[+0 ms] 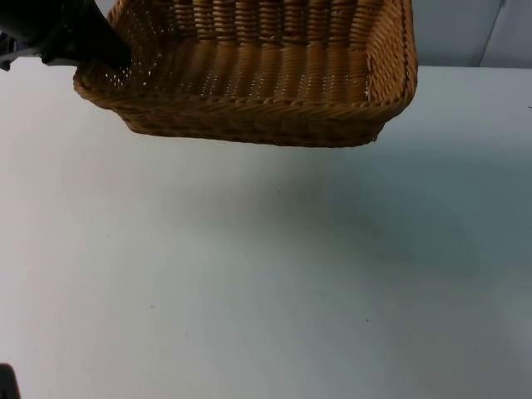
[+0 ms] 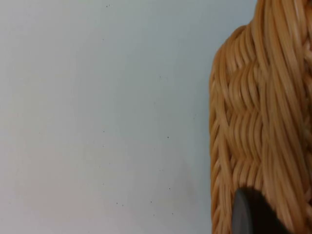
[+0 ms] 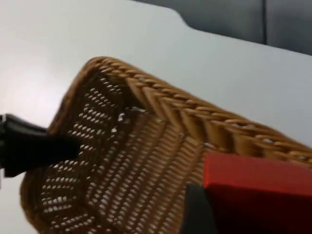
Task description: Pick up the basket with the left hand and place the cube into the basket with the right hand.
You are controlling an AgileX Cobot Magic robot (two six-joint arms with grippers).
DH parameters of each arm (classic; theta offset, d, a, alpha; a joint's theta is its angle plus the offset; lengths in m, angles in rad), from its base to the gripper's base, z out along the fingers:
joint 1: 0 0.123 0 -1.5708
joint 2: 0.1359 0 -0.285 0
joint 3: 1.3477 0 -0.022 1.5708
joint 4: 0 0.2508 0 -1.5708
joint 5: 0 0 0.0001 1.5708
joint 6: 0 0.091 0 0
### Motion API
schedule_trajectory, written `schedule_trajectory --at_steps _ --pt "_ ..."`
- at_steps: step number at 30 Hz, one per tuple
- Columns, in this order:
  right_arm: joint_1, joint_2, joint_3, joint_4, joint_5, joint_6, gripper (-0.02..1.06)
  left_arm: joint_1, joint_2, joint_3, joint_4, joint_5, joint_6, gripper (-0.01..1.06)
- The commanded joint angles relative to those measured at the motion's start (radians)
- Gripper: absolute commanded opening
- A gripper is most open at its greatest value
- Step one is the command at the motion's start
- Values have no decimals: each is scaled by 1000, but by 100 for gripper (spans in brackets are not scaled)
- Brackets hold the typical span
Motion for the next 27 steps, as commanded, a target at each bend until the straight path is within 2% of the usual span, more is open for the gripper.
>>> schedule_trajectory --at_steps 1,5,7,8,9,13,14,16,17,20,22,23,24,27 --pt "48 5 -9 6 -10 -13 21 1 -18 -2 -41 11 -4 0" --pt "101 36 -9 -29 -1 12 21 1 -18 -2 -41 15 -4 0" --pt "130 63 -9 -68 28 12 29 1 -18 -2 -41 20 -4 0" --pt "138 82 -9 -76 51 8 37 1 -18 -2 -41 22 -4 0" --pt "138 82 -9 -76 51 8 37 1 -18 -2 -41 22 -4 0" --pt "157 148 -9 -93 85 1 74 1 -18 -2 -41 37 -4 0" --pt "157 148 -9 -93 85 1 74 1 -18 -2 -41 37 -4 0" --pt "150 158 -9 -133 58 1 92 1 -18 -2 -41 45 -4 0" --pt "146 158 -9 -157 42 1 96 1 -18 -2 -39 45 -4 0" --pt "126 153 -9 -203 20 33 97 1 -18 -2 -37 47 -4 0" --pt "96 143 -13 -218 9 64 92 1 -18 -2 -37 47 -4 0" --pt "76 137 -18 -218 9 84 86 1 -18 -2 -38 49 -4 0" --pt "76 137 -18 -218 9 84 86 1 -18 -2 -38 49 -4 0" --pt "19 112 -26 -218 11 135 63 1 -18 -2 -38 49 -4 0"
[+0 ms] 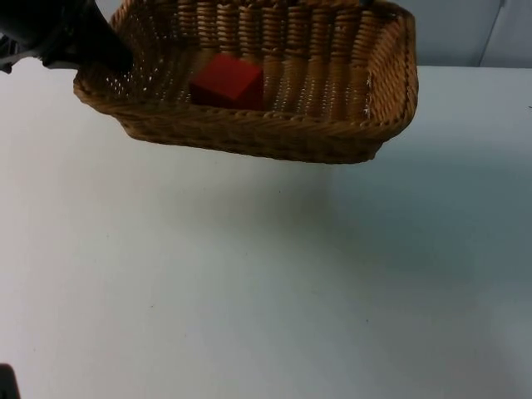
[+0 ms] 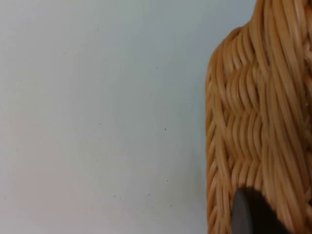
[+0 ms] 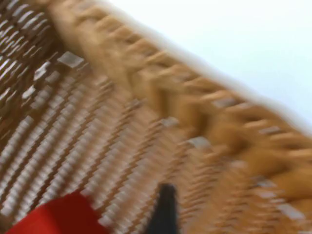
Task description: Pick up the basket with the left hand and place the cube into the basket with the right hand.
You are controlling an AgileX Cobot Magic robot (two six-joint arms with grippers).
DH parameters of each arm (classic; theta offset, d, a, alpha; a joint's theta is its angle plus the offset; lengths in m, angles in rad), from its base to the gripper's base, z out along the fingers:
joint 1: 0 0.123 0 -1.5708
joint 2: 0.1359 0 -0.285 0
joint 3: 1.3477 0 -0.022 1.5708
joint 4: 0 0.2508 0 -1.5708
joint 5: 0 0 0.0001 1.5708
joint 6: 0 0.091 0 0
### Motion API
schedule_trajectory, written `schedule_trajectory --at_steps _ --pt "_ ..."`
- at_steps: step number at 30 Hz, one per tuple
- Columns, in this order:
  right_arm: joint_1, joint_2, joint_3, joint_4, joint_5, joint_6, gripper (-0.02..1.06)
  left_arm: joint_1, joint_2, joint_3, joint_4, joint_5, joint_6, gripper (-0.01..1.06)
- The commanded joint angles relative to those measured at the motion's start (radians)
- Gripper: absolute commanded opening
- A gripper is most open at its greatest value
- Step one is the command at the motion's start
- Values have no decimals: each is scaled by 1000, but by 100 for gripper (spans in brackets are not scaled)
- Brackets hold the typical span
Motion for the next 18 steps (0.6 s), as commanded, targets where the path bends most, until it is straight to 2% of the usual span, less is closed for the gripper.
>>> schedule_trajectory --at_steps 1,2,4,5,6,7,8,9,12,18 --pt "-48 -43 -13 -9 -3 49 54 1 -18 -2 -46 29 -7 0" --pt "-48 -43 -13 -9 -3 49 54 1 -18 -2 -46 29 -7 0" --pt "-80 -59 -13 -9 -3 77 34 1 -18 -2 -46 24 -7 0" --pt "-86 -62 -13 -9 -3 77 30 1 -18 -2 -46 24 -7 0" --pt "-97 -71 -13 -17 -3 77 15 1 -18 -2 -46 24 -7 0" --pt "-105 -75 -13 -32 -3 77 6 1 -18 -2 -46 24 -7 0" --pt "-105 -75 -13 -32 -3 77 6 1 -18 -2 -46 24 -7 0" --pt "-114 -77 -13 -52 1 77 0 1 -18 -2 -46 24 -7 0" --pt "-155 -82 -13 -93 45 77 0 1 -18 -2 -46 24 -7 0" --pt "-235 -88 -13 -86 100 77 0 1 -18 -2 -46 20 -7 0"
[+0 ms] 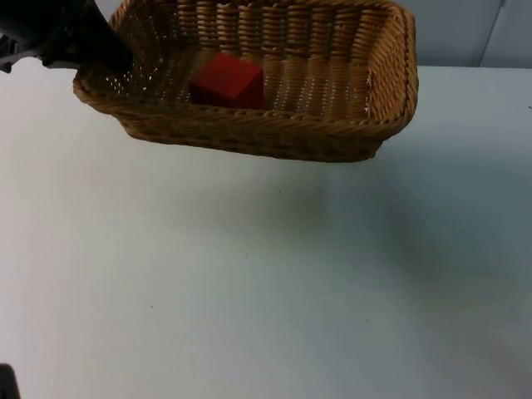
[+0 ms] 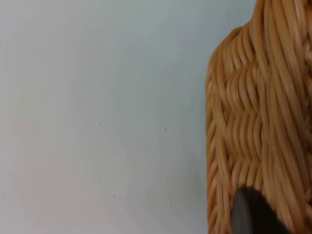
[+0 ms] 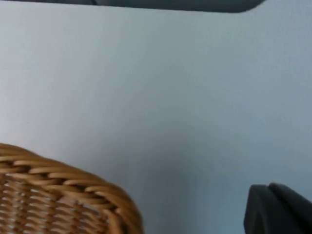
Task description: Pick up the basket with the left hand and place the cube into the basket with the right hand.
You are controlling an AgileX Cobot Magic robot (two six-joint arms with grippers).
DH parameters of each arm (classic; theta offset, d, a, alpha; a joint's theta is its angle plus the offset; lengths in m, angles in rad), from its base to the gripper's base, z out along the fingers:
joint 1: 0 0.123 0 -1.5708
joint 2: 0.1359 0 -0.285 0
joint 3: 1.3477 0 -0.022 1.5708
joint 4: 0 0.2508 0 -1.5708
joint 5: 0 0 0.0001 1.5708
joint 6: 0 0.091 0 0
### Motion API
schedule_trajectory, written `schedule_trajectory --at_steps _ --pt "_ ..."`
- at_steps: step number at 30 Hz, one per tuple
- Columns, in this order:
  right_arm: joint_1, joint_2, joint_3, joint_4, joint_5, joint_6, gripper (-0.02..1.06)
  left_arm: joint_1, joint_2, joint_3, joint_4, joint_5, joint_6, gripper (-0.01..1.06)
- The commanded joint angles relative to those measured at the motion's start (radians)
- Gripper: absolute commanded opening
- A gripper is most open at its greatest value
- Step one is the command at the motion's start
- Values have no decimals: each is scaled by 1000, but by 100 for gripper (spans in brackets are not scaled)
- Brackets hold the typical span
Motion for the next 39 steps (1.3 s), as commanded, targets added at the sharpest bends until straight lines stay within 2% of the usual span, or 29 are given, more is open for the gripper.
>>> schedule_trajectory --at_steps 1,7,13,17,25,31,39 --pt "-28 -29 -5 -10 11 2 0 1 -18 -2 -46 20 -7 0" --pt "-88 -90 -5 -10 11 2 0 1 -18 -2 -48 12 -7 0" --pt "-97 -110 -5 -3 11 -10 0 1 -18 -2 -59 5 -7 0" --pt "-97 -110 -5 79 11 -39 0 -7 -16 -2 -71 30 -7 0" --pt "-97 -110 -5 123 11 -62 0 -59 76 -2 -67 37 -7 0" --pt "-97 -118 -5 125 11 -62 0 -73 186 -2 -67 -9 10 0" --pt "-97 -119 -5 127 11 -70 0 -73 220 -2 -69 -65 80 0"
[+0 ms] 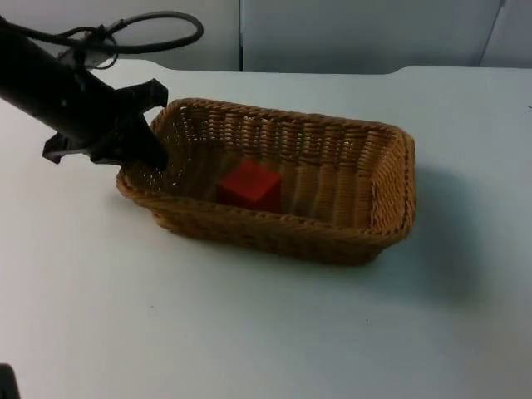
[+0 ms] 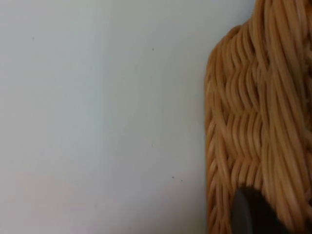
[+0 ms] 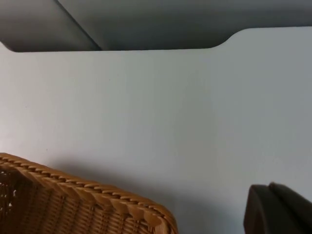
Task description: Pick up the basket with the left hand and place the cube into the basket with the right hand.
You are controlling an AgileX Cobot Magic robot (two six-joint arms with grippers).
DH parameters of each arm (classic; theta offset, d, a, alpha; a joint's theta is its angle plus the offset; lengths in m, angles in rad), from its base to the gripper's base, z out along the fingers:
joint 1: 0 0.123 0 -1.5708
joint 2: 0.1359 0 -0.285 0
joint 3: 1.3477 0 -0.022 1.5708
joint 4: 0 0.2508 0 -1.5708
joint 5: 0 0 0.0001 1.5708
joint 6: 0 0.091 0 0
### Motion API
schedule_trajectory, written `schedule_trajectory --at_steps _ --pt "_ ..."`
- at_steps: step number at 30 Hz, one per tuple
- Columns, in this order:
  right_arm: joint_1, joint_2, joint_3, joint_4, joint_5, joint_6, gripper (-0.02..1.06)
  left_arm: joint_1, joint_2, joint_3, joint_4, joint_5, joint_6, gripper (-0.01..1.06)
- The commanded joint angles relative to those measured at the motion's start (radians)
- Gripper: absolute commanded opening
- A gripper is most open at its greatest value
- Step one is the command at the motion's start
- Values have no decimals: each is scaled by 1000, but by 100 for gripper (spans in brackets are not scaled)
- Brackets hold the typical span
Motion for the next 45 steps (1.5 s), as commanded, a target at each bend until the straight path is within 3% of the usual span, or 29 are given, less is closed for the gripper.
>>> schedule_trajectory --at_steps 1,5,7,8,9,10,11,12,14,19,23,24,26,28,29,30,32,35,37,45 --pt "-5 -14 -3 5 -2 -11 0 -3 -12 -2 -38 -1 11 0" --pt "-5 -14 -3 5 -2 -11 0 -3 -12 -2 -36 -10 11 9" --pt "-5 -14 -3 8 -2 -13 0 -3 -12 -2 -32 -10 31 28" --pt "-5 -14 -3 8 -2 -15 0 -3 -12 -2 -32 -10 34 50" --pt "-5 -14 -3 8 -2 -15 0 -3 -12 -2 -32 -10 34 50" --pt "-5 -14 -3 8 -2 -15 0 -3 -12 -2 -32 -10 34 59" --pt "-5 -14 -3 8 -2 -15 0 -3 -12 -2 -32 -12 34 78" --pt "-5 -14 -3 8 -2 -15 0 -3 -12 -2 -34 -8 29 82" --pt "-5 -14 -3 8 -2 -15 0 -3 -14 -2 -31 -3 30 81" --pt "-5 -39 -3 -5 -2 -15 0 -3 -39 -36 47 16 20 66" --pt "-5 -105 -4 -91 -28 -10 0 -3 -119 -89 111 25 -14 44" --pt "-5 -105 -4 -91 -28 -10 0 -3 -119 -89 111 25 -14 44" --pt "-5 -161 -5 -186 -20 19 0 -3 -182 -115 190 19 -47 30" --pt "-5 -213 -5 -262 -2 43 0 -3 -275 -132 348 16 -133 8" --pt "-5 -213 -5 -262 -2 43 0 -3 -275 -132 348 16 -133 8" --pt "-5 -244 -5 -289 -2 54 0 -3 -319 -134 405 22 -164 0" --pt "-5 -321 -5 -355 -2 68 0 -3 -397 -134 543 36 -243 0" --pt "-5 -377 -5 -381 -2 68 0 -3 -480 -134 658 85 -327 0" --pt "-5 -474 3 -400 -2 69 0 3 -585 -134 750 201 -367 0" --pt "-5 -837 150 -488 -2 75 0 71 -959 -61 772 247 -399 0"
